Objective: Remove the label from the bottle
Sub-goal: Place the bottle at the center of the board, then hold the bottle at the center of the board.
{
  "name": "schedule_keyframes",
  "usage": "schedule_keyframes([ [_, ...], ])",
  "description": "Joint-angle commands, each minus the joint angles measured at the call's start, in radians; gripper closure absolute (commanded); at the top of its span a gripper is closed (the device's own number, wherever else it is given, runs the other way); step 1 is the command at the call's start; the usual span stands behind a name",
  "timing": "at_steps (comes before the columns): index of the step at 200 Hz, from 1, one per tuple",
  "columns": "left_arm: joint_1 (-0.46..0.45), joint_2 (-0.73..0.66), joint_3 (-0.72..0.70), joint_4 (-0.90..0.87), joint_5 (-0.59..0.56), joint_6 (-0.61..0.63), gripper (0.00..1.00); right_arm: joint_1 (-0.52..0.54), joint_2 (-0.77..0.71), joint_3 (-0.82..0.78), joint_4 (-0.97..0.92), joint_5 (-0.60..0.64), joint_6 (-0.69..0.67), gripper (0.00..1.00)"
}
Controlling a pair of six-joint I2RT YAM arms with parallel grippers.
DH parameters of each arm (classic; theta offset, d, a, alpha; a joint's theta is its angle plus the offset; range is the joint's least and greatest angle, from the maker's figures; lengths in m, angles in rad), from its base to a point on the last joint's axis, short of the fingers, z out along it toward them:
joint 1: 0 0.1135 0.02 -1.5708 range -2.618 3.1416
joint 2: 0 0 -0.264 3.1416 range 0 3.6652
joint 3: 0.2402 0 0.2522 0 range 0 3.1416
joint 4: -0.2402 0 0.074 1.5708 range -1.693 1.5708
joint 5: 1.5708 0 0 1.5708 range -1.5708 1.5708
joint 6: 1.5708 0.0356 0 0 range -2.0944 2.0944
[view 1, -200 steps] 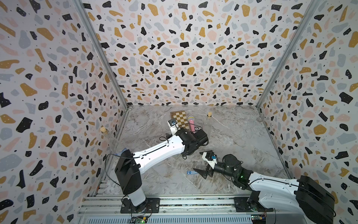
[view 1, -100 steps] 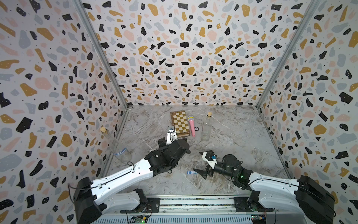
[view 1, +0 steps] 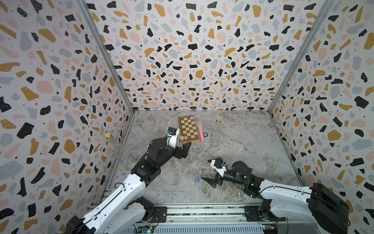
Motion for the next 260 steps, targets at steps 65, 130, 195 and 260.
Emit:
schedule_keyframes([
  [65, 0.09, 0.046, -0.015, 0.098, 0.293, 0.133, 0.23, 0.004, -0.033, 0.012, 0.052, -0.027, -0.001, 0.0],
  [130, 0.09, 0.069, -0.076, 0.237, 0.213, 0.137, 0.41, 0.005, -0.039, 0.003, 0.056, -0.036, 0.001, 0.0],
  [195, 0.091, 0.1, -0.093, 0.27, 0.163, 0.14, 0.55, 0.005, -0.045, 0.003, 0.049, -0.037, -0.001, 0.0],
  [260, 0.09, 0.073, -0.101, 0.258, 0.06, 0.105, 0.93, 0.003, -0.068, -0.006, 0.032, -0.03, -0.009, 0.0],
])
